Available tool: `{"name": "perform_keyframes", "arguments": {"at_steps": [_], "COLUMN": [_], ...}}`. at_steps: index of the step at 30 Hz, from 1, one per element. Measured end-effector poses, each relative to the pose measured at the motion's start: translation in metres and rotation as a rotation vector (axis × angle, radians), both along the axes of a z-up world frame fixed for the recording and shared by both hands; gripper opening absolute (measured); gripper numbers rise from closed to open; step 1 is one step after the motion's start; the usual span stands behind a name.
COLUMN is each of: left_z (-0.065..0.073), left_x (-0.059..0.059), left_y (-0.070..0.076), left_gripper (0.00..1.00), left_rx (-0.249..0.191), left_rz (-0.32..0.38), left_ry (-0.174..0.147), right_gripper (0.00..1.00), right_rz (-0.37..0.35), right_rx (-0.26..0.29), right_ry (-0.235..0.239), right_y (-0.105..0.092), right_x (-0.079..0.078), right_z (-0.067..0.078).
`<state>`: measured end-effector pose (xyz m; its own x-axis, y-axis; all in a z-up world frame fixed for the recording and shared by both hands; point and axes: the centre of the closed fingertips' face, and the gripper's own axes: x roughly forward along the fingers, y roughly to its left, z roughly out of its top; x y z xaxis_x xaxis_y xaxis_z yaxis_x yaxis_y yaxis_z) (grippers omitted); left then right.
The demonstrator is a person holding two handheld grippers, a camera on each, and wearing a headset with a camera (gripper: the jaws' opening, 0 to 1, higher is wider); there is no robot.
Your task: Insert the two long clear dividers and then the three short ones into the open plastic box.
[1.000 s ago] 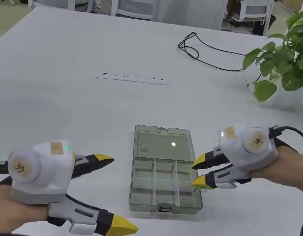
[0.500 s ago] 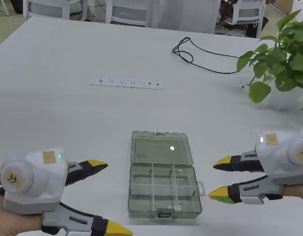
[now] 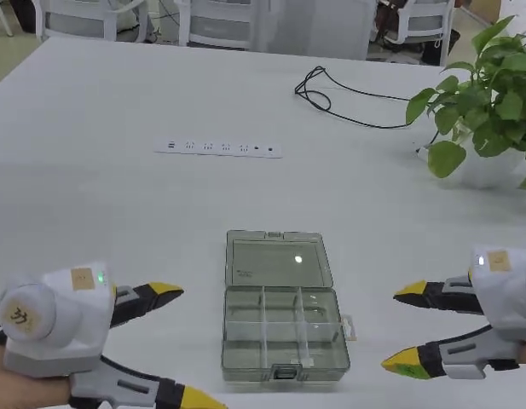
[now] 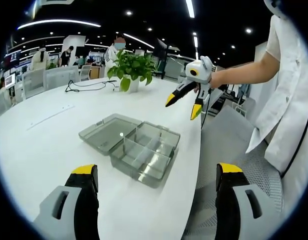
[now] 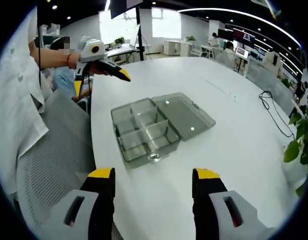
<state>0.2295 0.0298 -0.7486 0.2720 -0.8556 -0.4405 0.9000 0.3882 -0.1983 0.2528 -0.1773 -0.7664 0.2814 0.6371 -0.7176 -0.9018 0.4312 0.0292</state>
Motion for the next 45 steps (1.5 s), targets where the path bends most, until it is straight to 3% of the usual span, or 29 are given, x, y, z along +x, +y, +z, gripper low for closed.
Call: {"name": "perform_keyframes", "arguments": {"at_steps": [16, 25, 38, 45], "left_z": [-0.005, -0.011, -0.006, -0.007], "left_x": [-0.001, 0.005, 0.024, 0.025], "left_y": [0.004, 0.012, 0.016, 0.015], "left_gripper": [1.00, 1.00, 1.00, 1.00], "left_rx": [0.017, 0.035, 0.048, 0.063], "left_rz": [-0.001, 0.022, 0.079, 0.075], "left_ry": [0.008, -0.004, -0.054, -0.062], "right_gripper": [0.79, 0.81, 0.81, 0.81], "right_rz": [-0.032, -0.037, -0.044, -0.047], "right_rx": [0.044, 0.048, 0.047, 0.049], "right_ry": [-0.008, -0.010, -0.034, -0.046], "right_y": [-0.003, -0.003, -0.001, 0.000], "right_x": [0.000, -0.003, 0.003, 0.007], "right_z": [-0.001, -0.002, 0.000, 0.003]}}
